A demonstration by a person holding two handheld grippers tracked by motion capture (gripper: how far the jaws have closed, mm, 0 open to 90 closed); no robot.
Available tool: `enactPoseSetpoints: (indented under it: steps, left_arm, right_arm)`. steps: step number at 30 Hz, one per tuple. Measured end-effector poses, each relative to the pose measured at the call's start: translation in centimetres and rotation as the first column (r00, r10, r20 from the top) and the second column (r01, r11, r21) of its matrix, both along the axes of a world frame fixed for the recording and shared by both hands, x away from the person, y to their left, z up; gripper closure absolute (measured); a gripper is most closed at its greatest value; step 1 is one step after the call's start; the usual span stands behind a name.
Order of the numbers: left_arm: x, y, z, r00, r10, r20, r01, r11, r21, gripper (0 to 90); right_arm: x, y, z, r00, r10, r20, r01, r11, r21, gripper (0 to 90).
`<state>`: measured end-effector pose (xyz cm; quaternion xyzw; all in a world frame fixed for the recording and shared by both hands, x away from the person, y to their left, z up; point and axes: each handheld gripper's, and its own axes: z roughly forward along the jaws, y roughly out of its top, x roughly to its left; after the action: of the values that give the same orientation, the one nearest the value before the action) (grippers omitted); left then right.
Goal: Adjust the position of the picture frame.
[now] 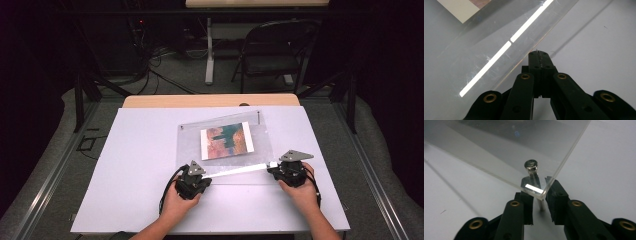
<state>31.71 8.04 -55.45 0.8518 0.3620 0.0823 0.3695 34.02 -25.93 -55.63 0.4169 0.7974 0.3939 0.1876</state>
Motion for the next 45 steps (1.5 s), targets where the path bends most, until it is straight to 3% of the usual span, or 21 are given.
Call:
enactPoseSetpoints:
  steps: [11, 14, 17, 23, 32, 41, 43, 45]
  left_arm:
    - [0.4, 0.5, 0.2, 0.9996, -0.011, -0.026, 0.011, 0.9998, -0.016, 90.0]
    - [0.7, 1.0, 0.3, 0.9994, 0.005, -0.034, -0.005, 0.9998, -0.018, 90.0]
    - [1.4, 1.8, 0.4, 0.9974, 0.039, -0.06, -0.042, 0.9981, -0.046, 90.0]
    - [2.3, 2.8, 0.5, 0.9944, 0.071, -0.078, -0.077, 0.9949, -0.066, 90.0]
    - [4.0, 4.0, 0.7, 0.9891, 0.138, -0.051, -0.141, 0.9886, -0.053, 90.0]
    - [6.4, 5.7, 0.6, 0.9727, 0.226, -0.05, -0.229, 0.9711, -0.066, 90.0]
    - [7.0, 6.3, 0.5, 0.9653, 0.256, -0.052, -0.259, 0.9627, -0.077, 90.0]
    - [7.2, 6.5, 0.4, 0.9625, 0.265, -0.057, -0.269, 0.9595, -0.083, 90.0]
  right_arm:
    - [-0.4, 0.6, 0.3, 0.9996, 0.02, 0.017, -0.019, 0.997, -0.081, 83.6]
    - [-0.8, 1.0, 0.4, 0.999, 0.043, 0.014, -0.041, 0.994, -0.104, 84.4]
    - [-1.6, 2.0, 0.6, 0.9967, 0.079, 0.019, -0.076, 0.985, -0.155, 85.4]
    - [-2.7, 3.1, 0.7, 0.9919, 0.127, 0.009, -0.124, 0.979, -0.164, 85.6]
    - [-4.2, 5.6, 0.8, 0.9828, 0.184, -0.018, -0.185, 0.973, -0.14, 85.7]
    - [-5.2, 9.4, 0.6, 0.9669, 0.253, -0.03, -0.255, 0.962, -0.095, 85.7]
    - [-5.2, 10.9, 0.6, 0.9633, 0.267, -0.031, -0.268, 0.96, -0.08, 85.6]
    - [-5.2, 11.3, 0.5, 0.962, 0.271, -0.032, -0.273, 0.959, -0.076, 85.6]
